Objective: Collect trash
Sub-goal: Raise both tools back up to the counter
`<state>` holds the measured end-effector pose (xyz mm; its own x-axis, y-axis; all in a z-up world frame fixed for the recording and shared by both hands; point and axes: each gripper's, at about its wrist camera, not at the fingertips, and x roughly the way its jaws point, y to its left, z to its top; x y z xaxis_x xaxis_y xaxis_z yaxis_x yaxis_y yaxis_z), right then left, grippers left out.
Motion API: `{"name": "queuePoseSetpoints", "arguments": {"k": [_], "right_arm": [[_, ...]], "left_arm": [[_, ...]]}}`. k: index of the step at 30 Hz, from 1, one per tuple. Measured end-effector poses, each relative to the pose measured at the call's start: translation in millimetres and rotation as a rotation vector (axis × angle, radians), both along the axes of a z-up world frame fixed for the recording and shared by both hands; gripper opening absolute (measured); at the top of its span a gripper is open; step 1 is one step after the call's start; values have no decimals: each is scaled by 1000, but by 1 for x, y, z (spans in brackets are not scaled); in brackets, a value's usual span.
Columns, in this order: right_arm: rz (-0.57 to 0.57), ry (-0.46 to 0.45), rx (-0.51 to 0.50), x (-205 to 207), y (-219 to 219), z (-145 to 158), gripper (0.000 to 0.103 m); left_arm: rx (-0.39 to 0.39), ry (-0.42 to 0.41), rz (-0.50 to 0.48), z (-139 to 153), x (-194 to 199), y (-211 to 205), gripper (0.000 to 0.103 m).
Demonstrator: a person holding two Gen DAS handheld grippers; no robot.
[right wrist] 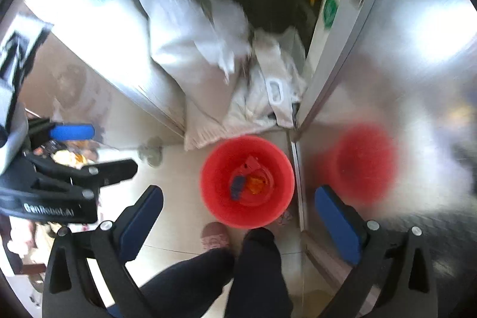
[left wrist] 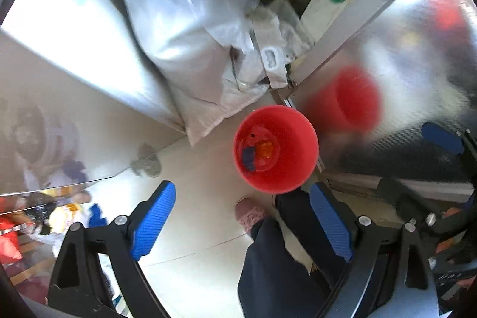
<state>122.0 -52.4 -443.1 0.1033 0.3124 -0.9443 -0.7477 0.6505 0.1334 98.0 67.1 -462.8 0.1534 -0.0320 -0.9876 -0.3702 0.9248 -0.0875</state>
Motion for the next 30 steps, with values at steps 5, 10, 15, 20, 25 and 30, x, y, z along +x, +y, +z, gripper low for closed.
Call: {"name": "queuePoseSetpoints", "arguments": {"k": [5,10,15,20,25,30], "right_arm": [[-11,-50,34,-3,3,81,102],[-65,-59,110,1,5,158,102],[-119,-126,193,15,-2,224,102],[-181,-236,192,32,-23,267,102],[-303,-286,128,58,-56,276,102],[-402,-289,88,89,-82,274,102]], "left_arm": [[57,-33,-12,86,-6,-5,91],[84,-129,-42,169,0,0,91],[151,-227,-90,241,23,-1,91],[140,-304,-152,281,61,-17,91],[117,-325,-232,297,112,-44,91],[110,-315,-306,292,154,-75,91]]}}
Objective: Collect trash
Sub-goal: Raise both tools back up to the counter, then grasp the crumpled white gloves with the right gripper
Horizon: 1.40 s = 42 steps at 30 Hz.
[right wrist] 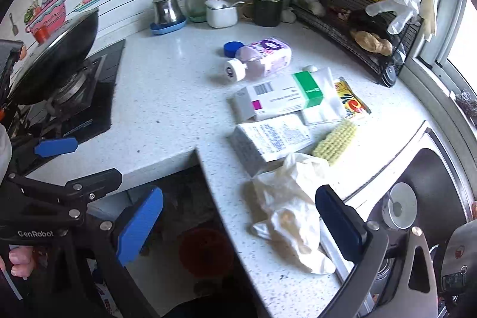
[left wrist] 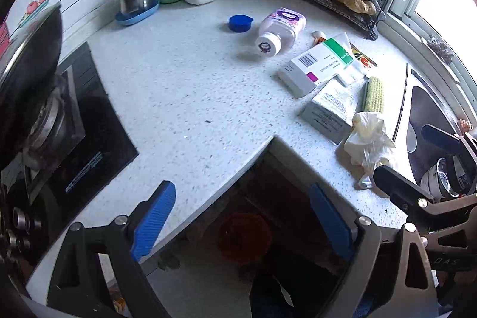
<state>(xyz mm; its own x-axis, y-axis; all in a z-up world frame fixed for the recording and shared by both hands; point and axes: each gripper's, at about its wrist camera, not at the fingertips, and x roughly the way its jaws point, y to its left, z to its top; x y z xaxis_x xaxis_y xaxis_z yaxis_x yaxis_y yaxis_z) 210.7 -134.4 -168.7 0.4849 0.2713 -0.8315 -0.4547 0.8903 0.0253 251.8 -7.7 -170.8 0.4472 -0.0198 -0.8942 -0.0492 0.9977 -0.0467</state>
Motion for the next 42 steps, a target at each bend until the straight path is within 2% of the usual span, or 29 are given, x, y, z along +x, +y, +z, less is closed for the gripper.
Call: {"name": "queuePoseSetpoints", "arguments": {"k": [5,12,15,17,18,20,22,24,26,31,36,39,42], "right_arm": [[-56,32,-40,21,-21,-4,102],[-79,108,-54,39,-33,-28,100],[-83,118,-54,41,-36,-34,81],[-77,148,-48,42,-36,-40,61],[-71,161,-47,43,-35,-40,58],[-61,183,-44,41,-36,-45,43],[-56,196,-41,38,-35,-49,32],[-49,197,-36,36,-33,-51,24],[-40,200,-21,35,-32,-49,10],[-14,183,13,35,-30,-29,5],[-8,113,22,40,-39,2,5],[-17,51,5,50,-42,16,5],[-24,36,5,69,-49,19,5]], "left_arm": [[2,53,-36,-21,31,-22,91],[0,108,-59,-45,47,-34,91],[2,120,-62,-47,50,-37,91],[2,123,-63,-47,49,-38,91],[3,121,-64,-46,48,-38,91],[13,120,-62,-44,47,-39,91],[17,124,-59,-43,46,-38,91],[13,125,-62,-41,45,-37,91],[4,125,-62,-37,45,-36,91],[-40,95,-79,-17,49,-38,91],[-70,69,-105,2,62,-45,91],[-104,74,-105,5,75,-52,90],[-125,97,-92,-2,88,-59,90]]}}
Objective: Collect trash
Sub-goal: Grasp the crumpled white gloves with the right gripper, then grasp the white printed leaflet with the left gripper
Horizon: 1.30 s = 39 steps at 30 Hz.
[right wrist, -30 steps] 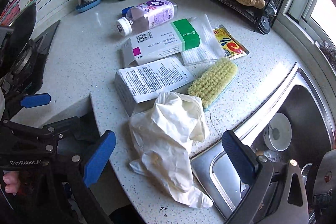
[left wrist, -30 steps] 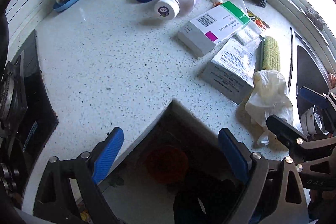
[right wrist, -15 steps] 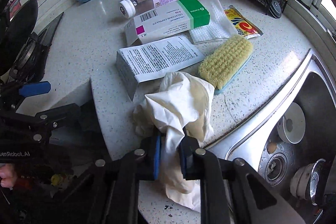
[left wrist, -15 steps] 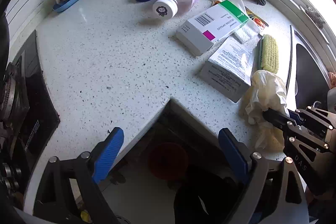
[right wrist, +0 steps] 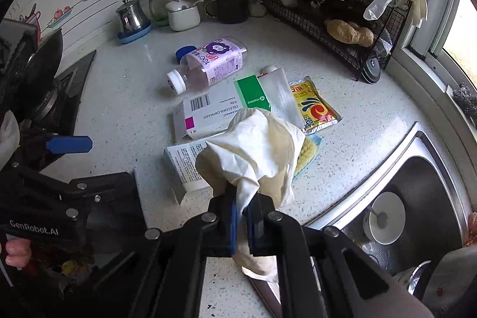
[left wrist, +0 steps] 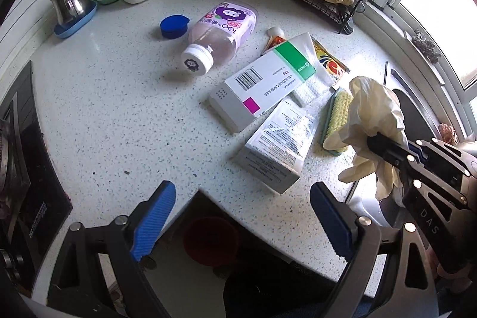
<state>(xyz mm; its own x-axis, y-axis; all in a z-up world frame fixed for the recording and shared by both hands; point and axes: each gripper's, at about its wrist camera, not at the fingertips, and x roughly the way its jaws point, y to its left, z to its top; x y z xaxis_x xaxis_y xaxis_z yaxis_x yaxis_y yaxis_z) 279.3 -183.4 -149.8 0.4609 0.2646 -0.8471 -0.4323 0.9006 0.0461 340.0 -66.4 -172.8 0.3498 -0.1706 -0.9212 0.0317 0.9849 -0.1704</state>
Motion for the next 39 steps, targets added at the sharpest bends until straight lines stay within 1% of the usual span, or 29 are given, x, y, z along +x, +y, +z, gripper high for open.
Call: {"name": "queuePoseSetpoints", "arguments": {"k": [2,5,7,9,11,12,15,16,17,18,20,21,23,25,29,30,34,39], "right_arm": [[-4,-3,-9,9,-3,-2,5],[-5,-11,-28,21,-6,-6,5],[10,-17,-41,29,-8,-7,5],[33,-16,-47,35,-6,-10,5],[52,-11,-53,41,-6,-14,5],[62,-5,-51,45,-7,-16,5],[83,14,-40,52,-11,-21,5],[87,18,-36,54,-12,-23,5],[89,25,-32,57,-14,-25,5],[89,34,-26,59,-15,-26,5],[87,49,-8,63,-19,-27,5],[86,55,1,65,-20,-27,5],[81,64,12,68,-23,-28,5],[79,73,23,71,-25,-29,5],[80,82,36,71,-26,-31,5],[82,84,36,71,-26,-32,5],[95,80,36,68,-22,-30,5],[135,78,50,58,-10,-20,5]], "left_arm": [[-8,40,20,-10,7,-4,91],[-43,94,105,-25,14,-6,91],[-75,125,191,-33,19,-6,91],[-85,156,275,-41,23,-6,90],[-83,167,344,-48,26,-7,89],[-84,170,363,-50,28,-9,85],[-88,186,409,-56,34,-14,80],[-83,202,421,-60,37,-16,74],[-76,214,435,-63,39,-18,72],[-58,196,451,-61,40,-21,66],[-56,194,478,-61,45,-23,55],[-50,191,487,-60,47,-26,45],[-44,195,496,-61,49,-32,42],[-47,195,497,-61,49,-39,30],[-99,167,472,-60,47,-48,17],[-104,155,464,-58,44,-50,11],[-116,120,444,-50,33,-42,5],[-125,54,419,-30,17,-21,4]]}}
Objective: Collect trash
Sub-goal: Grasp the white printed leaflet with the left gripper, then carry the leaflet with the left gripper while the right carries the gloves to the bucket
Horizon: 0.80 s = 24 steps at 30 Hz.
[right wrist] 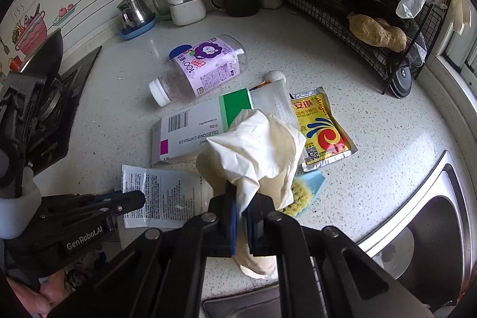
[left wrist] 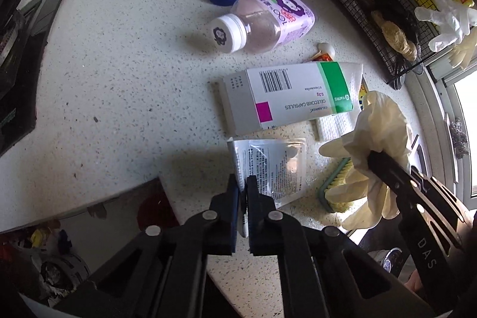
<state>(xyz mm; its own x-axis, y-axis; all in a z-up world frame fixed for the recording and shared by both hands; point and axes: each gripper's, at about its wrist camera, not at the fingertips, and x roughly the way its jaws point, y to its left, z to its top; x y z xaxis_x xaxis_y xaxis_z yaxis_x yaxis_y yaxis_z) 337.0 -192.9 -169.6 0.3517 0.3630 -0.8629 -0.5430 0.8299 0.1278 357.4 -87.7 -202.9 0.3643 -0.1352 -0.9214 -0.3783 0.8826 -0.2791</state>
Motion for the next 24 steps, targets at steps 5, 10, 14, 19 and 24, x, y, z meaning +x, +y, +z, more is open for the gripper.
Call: {"name": "queuePoseSetpoints", "arguments": {"k": [5,10,14,19,24], "right_arm": [[35,-43,-5,-15,19,15,5],[61,-74,32,-34,41,31,5],[96,-102,56,-52,58,44,5],[138,-113,72,-77,81,51,5],[185,-101,80,-108,100,51,5]], "left_arm": [[16,-76,-1,26,-15,35,3],[43,-136,1,51,-44,65,2],[73,-164,9,71,-74,86,2],[88,-169,26,79,-113,107,2],[106,-157,58,75,-154,123,2]]}}
